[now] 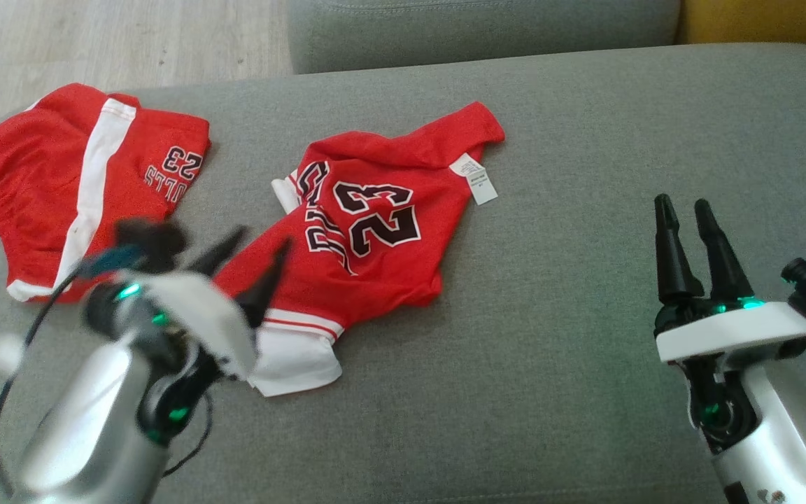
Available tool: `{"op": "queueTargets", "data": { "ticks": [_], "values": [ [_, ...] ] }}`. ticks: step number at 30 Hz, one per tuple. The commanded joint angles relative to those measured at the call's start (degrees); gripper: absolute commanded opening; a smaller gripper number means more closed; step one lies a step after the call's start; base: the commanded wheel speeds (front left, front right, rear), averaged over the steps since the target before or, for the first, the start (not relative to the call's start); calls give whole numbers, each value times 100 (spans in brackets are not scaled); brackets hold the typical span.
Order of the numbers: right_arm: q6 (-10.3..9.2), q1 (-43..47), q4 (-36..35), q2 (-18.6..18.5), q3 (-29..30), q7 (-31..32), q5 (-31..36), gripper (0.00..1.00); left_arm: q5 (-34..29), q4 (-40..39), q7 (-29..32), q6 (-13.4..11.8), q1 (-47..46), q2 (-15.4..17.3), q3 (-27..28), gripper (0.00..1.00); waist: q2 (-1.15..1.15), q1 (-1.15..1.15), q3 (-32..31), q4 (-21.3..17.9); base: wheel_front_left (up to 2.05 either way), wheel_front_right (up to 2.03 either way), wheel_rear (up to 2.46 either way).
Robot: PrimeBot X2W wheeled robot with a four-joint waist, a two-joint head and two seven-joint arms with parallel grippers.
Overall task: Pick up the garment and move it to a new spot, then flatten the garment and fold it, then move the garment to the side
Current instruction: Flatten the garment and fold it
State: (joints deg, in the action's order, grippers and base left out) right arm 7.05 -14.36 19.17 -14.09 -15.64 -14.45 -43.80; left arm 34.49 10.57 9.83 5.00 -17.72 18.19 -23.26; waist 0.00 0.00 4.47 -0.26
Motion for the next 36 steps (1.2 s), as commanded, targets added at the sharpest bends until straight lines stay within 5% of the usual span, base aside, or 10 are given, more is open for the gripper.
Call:
{"op": "queueTargets", "data": {
  "ticks": [1,8,14,26,27,28,36],
  "values": [
    [44,-165,-228,-22,-25,-54,75,100,86,-140,186,56,-465,149,126,100,0,0,-6,-3,0,0,0],
    [44,-205,-273,158,-20,-54,330,100,905,337,2114,243,-1561,161,-1362,100,0,0,35,-288,0,0,0],
    [44,-319,-300,277,-80,-54,365,100,1248,766,1917,247,-2203,211,-2570,100,0,0,211,-680,0,0,0],
    [44,-503,-295,426,-164,-54,324,100,1370,2295,1252,248,-2939,117,-3806,100,0,0,487,-1234,0,0,0],
    [44,-509,-292,434,-152,-54,325,100,1425,2352,1235,248,-2969,110,-3903,65,0,0,494,-1244,0,0,0],
    [44,-512,-284,443,-141,-54,327,100,1446,2403,1207,248,-3012,115,-4020,4,0,0,493,-1253,0,0,0],
    [44,-418,-226,446,-32,-54,398,100,2110,2245,491,248,-3419,209,-4235,0,0,0,250,-1042,0,0,0]
  ]
}}
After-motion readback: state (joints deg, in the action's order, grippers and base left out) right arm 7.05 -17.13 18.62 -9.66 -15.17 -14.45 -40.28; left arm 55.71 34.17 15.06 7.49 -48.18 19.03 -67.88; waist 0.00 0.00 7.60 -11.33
